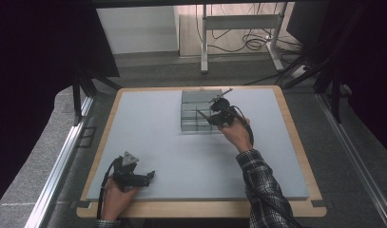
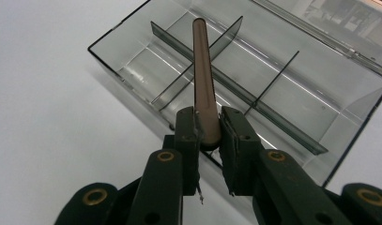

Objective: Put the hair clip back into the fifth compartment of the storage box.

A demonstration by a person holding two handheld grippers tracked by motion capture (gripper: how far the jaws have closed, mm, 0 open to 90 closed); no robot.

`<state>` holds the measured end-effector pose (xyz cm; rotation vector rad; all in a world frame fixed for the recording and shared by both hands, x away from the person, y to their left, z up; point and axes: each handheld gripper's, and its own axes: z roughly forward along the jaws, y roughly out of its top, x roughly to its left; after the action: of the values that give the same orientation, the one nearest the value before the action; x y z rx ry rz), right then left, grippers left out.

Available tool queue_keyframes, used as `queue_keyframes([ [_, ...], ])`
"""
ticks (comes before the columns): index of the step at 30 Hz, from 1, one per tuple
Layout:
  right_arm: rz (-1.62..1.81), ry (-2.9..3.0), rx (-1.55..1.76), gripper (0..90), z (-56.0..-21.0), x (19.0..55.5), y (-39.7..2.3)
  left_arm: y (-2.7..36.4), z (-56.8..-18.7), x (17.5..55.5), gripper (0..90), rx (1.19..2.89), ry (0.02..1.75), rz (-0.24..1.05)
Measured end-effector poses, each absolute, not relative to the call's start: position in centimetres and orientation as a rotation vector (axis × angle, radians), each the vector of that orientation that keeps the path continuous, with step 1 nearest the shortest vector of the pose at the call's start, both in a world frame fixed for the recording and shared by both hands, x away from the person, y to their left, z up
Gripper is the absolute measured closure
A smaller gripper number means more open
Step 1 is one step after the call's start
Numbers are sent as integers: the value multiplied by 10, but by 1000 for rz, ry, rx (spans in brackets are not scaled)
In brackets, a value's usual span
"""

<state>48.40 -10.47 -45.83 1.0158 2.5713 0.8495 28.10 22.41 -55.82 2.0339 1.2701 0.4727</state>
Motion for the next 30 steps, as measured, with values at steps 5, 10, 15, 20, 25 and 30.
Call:
queue_keyframes([
  [5,846,2572,1019,762,-464,491,-99,224,-558,281,0,2034,1270,472],
  [10,834,2578,1021,763,-472,497,-94,224,-558,281,0,2034,1270,473],
  [15,816,2584,1017,762,-478,502,-91,224,-558,281,0,2035,1269,473],
  [20,788,2597,1018,762,-485,506,-88,224,-558,281,0,2034,1270,472],
  [25,769,2609,1031,761,-492,510,-84,224,-558,281,0,2034,1270,473],
  [30,746,2625,1027,753,-497,513,-83,224,-558,281,0,2031,1271,472],
])
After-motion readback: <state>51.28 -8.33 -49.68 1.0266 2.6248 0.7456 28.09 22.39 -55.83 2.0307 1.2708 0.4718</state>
